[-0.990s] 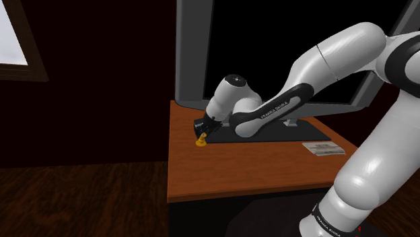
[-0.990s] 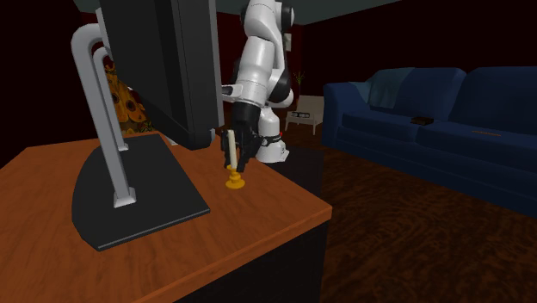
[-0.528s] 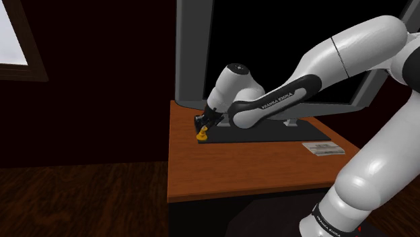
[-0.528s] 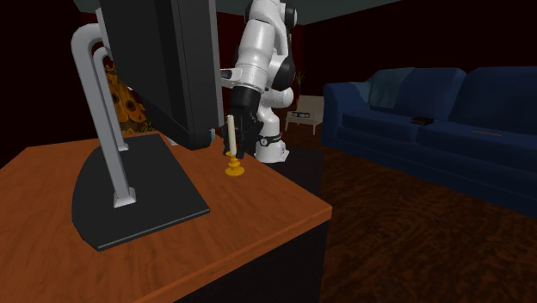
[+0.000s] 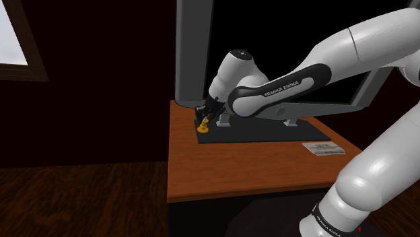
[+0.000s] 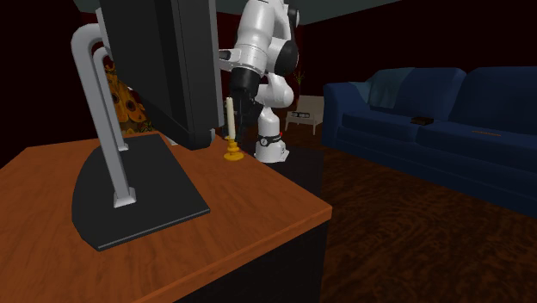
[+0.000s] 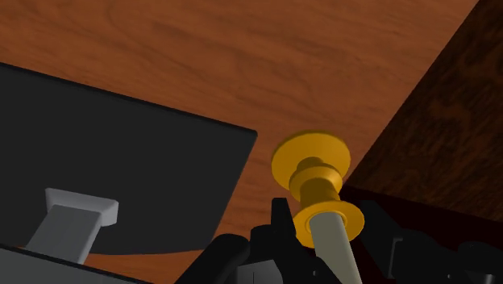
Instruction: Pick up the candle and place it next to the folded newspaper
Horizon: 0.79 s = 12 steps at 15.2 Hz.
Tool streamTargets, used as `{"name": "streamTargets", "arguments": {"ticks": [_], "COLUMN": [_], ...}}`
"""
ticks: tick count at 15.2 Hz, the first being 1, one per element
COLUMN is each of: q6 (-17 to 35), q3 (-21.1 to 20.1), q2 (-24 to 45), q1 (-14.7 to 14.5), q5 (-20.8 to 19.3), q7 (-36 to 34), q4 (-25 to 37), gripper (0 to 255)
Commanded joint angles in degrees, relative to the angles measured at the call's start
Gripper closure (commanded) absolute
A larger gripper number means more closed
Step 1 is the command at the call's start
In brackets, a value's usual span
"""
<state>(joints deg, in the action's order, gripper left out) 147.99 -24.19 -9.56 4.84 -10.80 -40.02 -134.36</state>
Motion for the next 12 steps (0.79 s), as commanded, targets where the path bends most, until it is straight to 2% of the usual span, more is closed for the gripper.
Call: {"name": "streamTargets", "arguments": {"ticks": [1,12], "q6": [-1.6,-9.9], "q3": [0.3,1.5], "q2": [-0.8,-4.2], "q1": [-0.3,-1.3], "q5": [1.0,4.5], "q7": [0.9,4.5], "q4": [0.9,6.3], "gripper": [255,255]}}
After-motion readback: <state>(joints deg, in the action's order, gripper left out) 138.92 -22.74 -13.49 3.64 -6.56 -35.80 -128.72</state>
